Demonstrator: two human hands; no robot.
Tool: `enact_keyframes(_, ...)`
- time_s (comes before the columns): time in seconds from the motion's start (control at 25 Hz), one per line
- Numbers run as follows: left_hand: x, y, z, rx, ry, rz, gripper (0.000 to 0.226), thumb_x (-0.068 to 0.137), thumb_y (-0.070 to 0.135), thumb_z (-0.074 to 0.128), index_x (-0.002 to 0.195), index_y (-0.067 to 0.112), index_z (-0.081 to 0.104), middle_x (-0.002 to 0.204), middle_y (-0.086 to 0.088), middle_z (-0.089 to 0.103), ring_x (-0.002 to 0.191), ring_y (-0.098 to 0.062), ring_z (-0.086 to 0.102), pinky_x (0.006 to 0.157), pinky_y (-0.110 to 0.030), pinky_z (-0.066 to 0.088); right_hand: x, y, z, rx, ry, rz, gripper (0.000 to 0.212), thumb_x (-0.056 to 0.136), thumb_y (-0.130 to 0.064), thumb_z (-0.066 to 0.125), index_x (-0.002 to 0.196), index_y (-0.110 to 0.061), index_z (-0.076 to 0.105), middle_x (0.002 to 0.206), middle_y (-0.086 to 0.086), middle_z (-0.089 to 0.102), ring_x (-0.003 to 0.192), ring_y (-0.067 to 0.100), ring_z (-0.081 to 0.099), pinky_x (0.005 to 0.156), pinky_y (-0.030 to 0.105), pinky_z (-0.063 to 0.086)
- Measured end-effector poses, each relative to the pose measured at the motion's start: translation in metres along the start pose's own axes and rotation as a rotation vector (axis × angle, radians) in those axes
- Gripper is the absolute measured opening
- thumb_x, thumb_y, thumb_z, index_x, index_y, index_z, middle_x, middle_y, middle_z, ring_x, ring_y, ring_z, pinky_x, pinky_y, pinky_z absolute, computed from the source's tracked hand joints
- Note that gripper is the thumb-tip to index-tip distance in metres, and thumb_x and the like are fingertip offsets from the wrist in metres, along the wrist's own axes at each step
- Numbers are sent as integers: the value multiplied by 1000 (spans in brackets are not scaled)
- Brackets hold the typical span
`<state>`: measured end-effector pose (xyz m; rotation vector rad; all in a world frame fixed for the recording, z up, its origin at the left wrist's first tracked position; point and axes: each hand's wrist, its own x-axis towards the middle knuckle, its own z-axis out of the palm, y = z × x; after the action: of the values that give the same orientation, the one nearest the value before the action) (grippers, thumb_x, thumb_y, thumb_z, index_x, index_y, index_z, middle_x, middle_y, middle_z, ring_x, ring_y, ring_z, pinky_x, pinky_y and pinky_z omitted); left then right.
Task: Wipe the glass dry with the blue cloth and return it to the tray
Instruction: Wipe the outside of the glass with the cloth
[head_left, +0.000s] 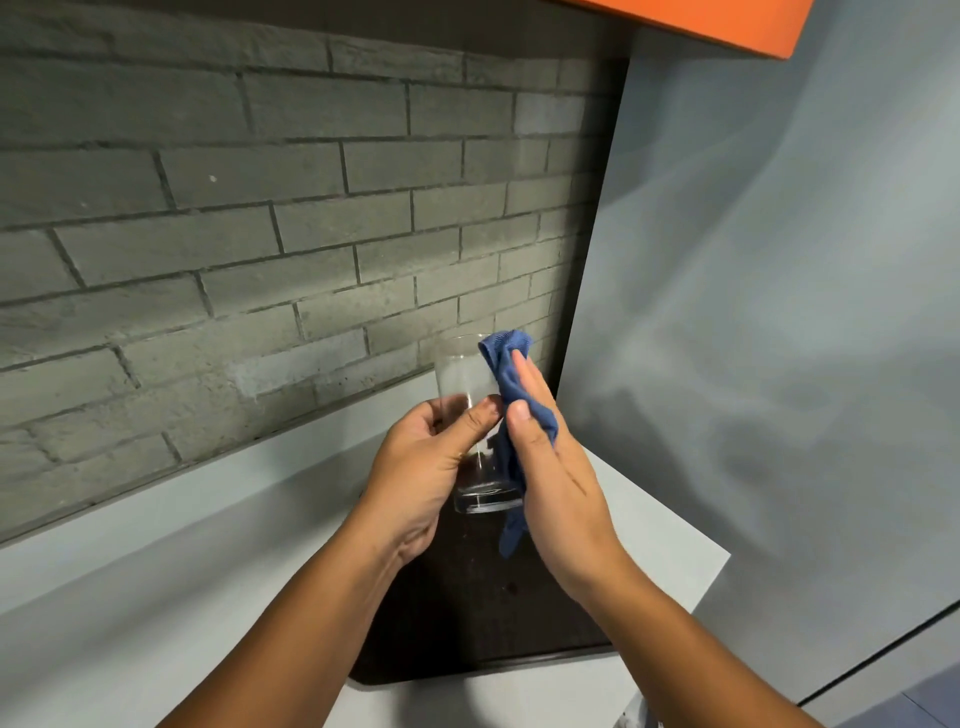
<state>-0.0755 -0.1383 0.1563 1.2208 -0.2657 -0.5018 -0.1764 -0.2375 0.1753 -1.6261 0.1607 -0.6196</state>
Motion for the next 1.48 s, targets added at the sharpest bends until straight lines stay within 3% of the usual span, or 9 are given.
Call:
enact_keyframes(0.16, 0, 0, -6, 79, -30, 44, 68, 68, 40, 99, 127, 15, 77, 129, -13, 85, 113, -15, 83, 92, -25, 65, 3, -2, -5, -39, 33, 13, 50, 116, -40, 44, 166, -40, 40, 174, -7, 46, 159, 13, 45, 129, 43, 41)
enact_keyframes(0.32, -1, 1, -9, 92, 5, 16, 83, 59, 48, 100, 130, 11, 77, 125, -11, 86, 122, -26, 80, 117, -48, 58, -1, 5, 2, 92, -37, 72, 56, 111, -51, 48, 166, -51, 35, 174, -28, 38, 159, 2, 40, 124, 34, 44)
enact_keyframes(0.56, -5, 6, -4, 105, -12, 23, 76, 70, 43, 98, 134, 8, 76, 110, -3, 88, 101, -12, 83, 93, -29, 65, 5, 5, 0, 176, 80, 248, 39, 108, -63, 49, 146, -58, 59, 133, -15, 80, 110, 19, 82, 93, 59, 66)
enact_keyframes(0.68, -5, 13, 0, 130, -32, 41, 78, 68, 44, 104, 133, 12, 77, 118, -6, 87, 105, -13, 83, 91, -29, 65, 10, -3, -2, 252, 90, 299, 45, 111, -60, 46, 154, -49, 56, 129, -3, 81, 88, 25, 83, 58, 44, 65)
enact_keyframes(0.76, -6, 16, 2, 129, -44, 47, 83, 65, 48, 105, 134, 12, 75, 115, -5, 88, 96, -11, 82, 84, -28, 63, 15, -11, -4, 379, 94, 439, 50, 111, -56, 49, 150, -28, 66, 128, 8, 82, 104, 33, 84, 76, 48, 71)
enact_keyframes(0.92, -4, 18, 5, 121, 46, 73, 86, 63, 54, 98, 133, 14, 69, 121, -7, 85, 95, -5, 82, 85, -28, 57, 12, -14, -2, 416, 93, 384, 42, 110, -63, 42, 151, -64, 50, 162, -15, 59, 136, 37, 66, 76, 42, 66)
enact_keyframes(1.04, -8, 14, 5, 98, 26, 53, 88, 59, 61, 95, 131, 17, 69, 122, -7, 86, 105, -15, 82, 88, -32, 60, 12, 0, -7, 430, 100, 443, 42, 110, -60, 49, 120, -36, 83, 124, 12, 82, 123, 61, 66, 93, 63, 63)
enact_keyframes(1.16, -10, 15, 5, 343, -2, 141, 91, 63, 78, 80, 139, 28, 70, 129, 8, 79, 115, -8, 75, 90, -25, 58, 15, 6, -9, 331, 151, 409, 48, 112, -55, 50, 139, -23, 73, 130, 13, 82, 128, 41, 75, 115, 62, 54)
enact_keyframes(1.48, -1, 5, 1, 333, 21, 120, 101, 55, 70, 94, 142, 29, 66, 124, 3, 81, 113, -6, 79, 79, -11, 58, 9, 15, -5, 121, 90, 188, 51, 105, -64, 48, 155, -60, 47, 154, -26, 64, 147, 6, 59, 120, 32, 51)
